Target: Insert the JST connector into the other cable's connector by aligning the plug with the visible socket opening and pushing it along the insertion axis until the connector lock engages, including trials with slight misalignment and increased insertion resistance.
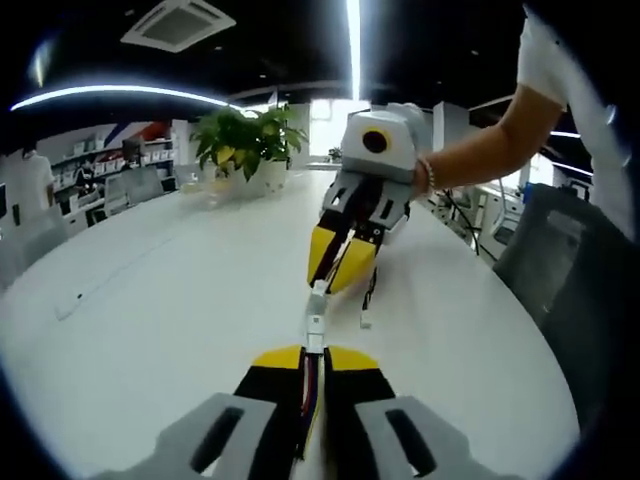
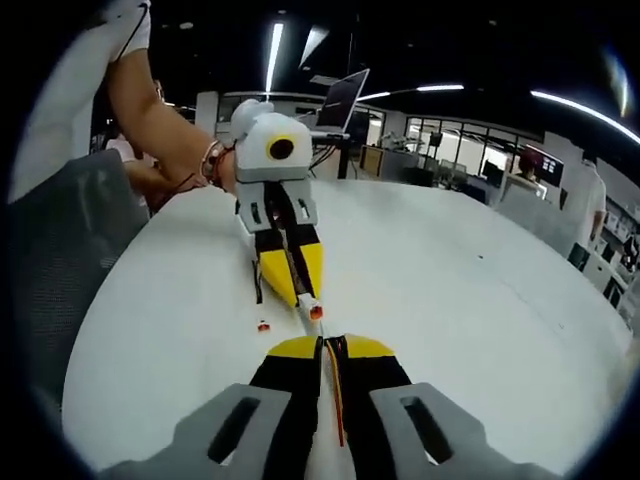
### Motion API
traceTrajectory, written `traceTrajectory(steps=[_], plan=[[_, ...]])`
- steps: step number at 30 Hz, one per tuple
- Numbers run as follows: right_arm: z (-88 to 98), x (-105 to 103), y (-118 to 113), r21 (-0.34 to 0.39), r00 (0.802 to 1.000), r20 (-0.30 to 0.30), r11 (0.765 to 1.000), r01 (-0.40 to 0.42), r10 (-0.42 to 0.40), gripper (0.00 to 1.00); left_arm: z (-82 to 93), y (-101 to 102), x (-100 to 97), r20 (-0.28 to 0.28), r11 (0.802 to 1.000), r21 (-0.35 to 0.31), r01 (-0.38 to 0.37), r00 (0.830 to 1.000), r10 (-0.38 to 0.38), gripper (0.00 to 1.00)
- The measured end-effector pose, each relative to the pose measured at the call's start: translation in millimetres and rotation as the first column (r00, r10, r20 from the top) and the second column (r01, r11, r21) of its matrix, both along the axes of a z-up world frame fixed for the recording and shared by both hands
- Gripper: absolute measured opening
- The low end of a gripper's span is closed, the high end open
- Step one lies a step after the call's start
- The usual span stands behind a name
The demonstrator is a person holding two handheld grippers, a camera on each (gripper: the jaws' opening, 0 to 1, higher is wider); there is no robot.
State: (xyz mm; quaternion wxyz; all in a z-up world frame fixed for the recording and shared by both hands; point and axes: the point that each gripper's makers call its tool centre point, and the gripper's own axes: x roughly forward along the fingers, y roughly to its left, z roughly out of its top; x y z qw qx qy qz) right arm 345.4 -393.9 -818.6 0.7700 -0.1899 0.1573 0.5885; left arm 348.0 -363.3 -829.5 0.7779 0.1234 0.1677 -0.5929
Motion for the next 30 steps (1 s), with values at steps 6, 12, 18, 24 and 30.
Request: traceTrajectory(steps=[6,12,18,24,30], plan=[[-2.3,-0.5,4.6,-0.008,1.0,0.003,1.0,-0.013,0.014,0.04,1.1,0.1,2.0,0.004,1.0,-0.001,-0.005,1.0,0.005,0.0],[-3.4,-0.2,8.0,-0.013,1.0,0.007,1.0,-0.025,0.025,0.04,0.8,-1.1,0.1,0.0,1.0,0.001,0.006,1.0,-0.006,0.0],[-4.3,-0.1,9.4,-0.02,0.999,0.009,0.999,-0.035,0.035,0.04,-0.8,-2.0,0.0,0.001,1.0,0.008,0.008,1.0,-0.008,0.0],[-7.8,-1.8,9.2,-0.039,0.999,0.008,0.998,-0.046,0.046,0.04,-0.9,-1.9,-0.3,-0.001,1.0,0.008,0.007,1.0,-0.007,0.0],[-8.6,-1.4,10.0,-0.051,0.998,0.015,0.997,-0.055,0.056,0.04,0.1,-1.3,-0.3,-0.002,1.0,0.008,0.005,1.0,-0.005,0.01]])
